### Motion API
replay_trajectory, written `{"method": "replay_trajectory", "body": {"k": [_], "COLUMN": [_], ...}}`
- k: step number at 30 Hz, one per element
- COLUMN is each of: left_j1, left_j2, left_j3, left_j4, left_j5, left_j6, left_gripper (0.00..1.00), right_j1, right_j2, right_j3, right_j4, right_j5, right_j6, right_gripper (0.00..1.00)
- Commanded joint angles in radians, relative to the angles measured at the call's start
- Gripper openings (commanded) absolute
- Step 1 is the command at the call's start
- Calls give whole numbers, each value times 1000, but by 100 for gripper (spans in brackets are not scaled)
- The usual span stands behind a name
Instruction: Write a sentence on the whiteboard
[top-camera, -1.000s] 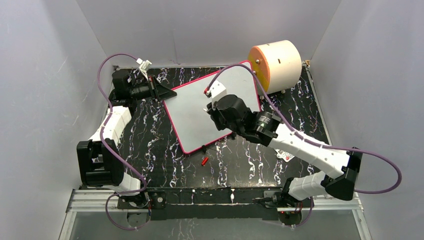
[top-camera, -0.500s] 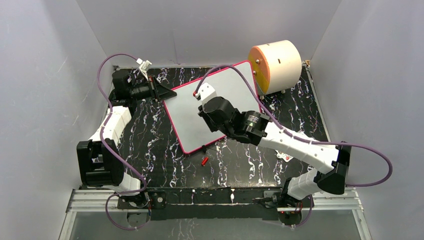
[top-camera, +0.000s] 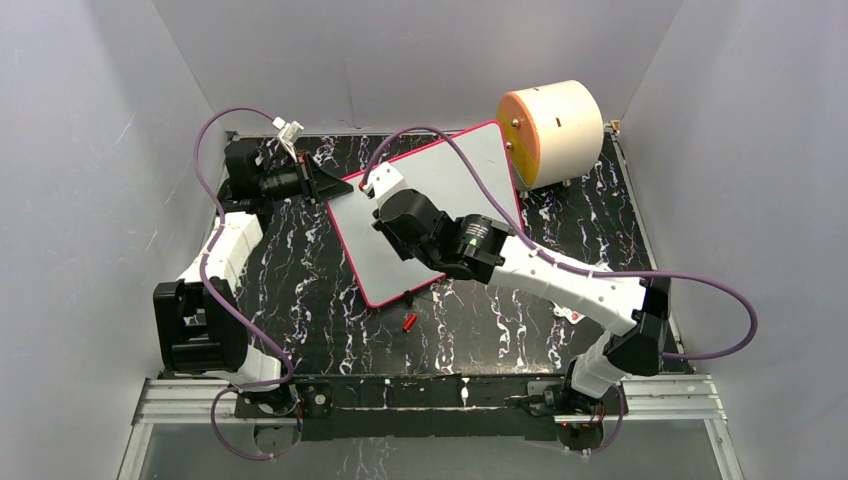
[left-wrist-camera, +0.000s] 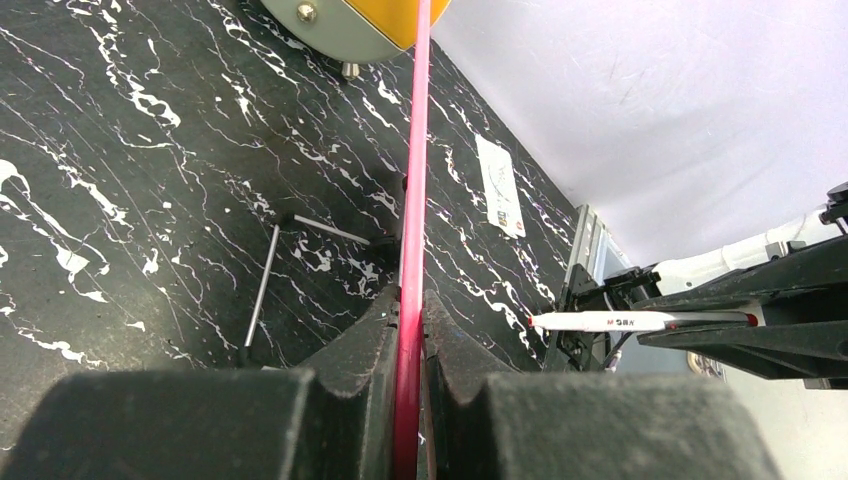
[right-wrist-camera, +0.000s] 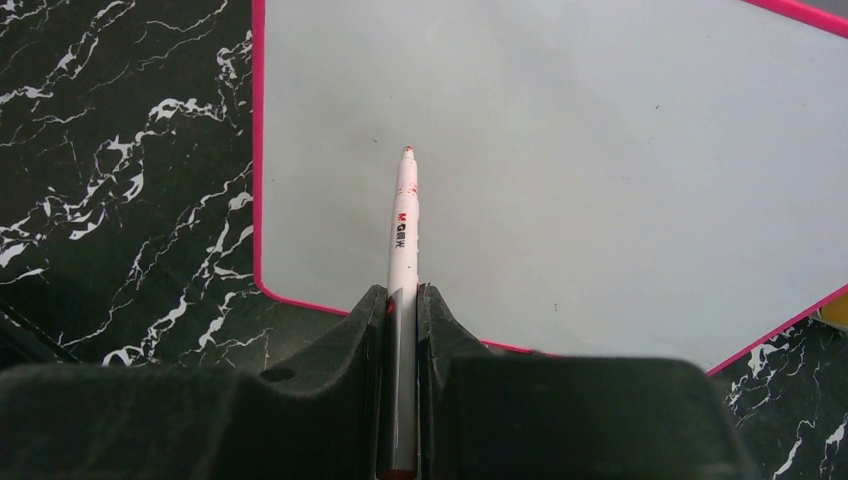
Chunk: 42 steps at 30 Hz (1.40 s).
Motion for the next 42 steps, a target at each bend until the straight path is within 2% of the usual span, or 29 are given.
{"method": "replay_trajectory", "body": {"k": [1,7,42], "left_j1": [-8,-8,-19], "left_j2": [-17,-19,-34], "left_j3": [-16,-14,-4], "left_j4": [-71,-79,-146], "left_j5": [13,8,-39], "left_j6": [12,18,78], "left_gripper": [0,0,0], "right_j1": [10,21,39], "right_j2": [15,19,60], "right_j3": [62,64,131], "right_j4": [18,48,-39], "right_j5": [25,20,66], "right_j6": [-1,-7,40], "right_gripper": [0,0,0]}}
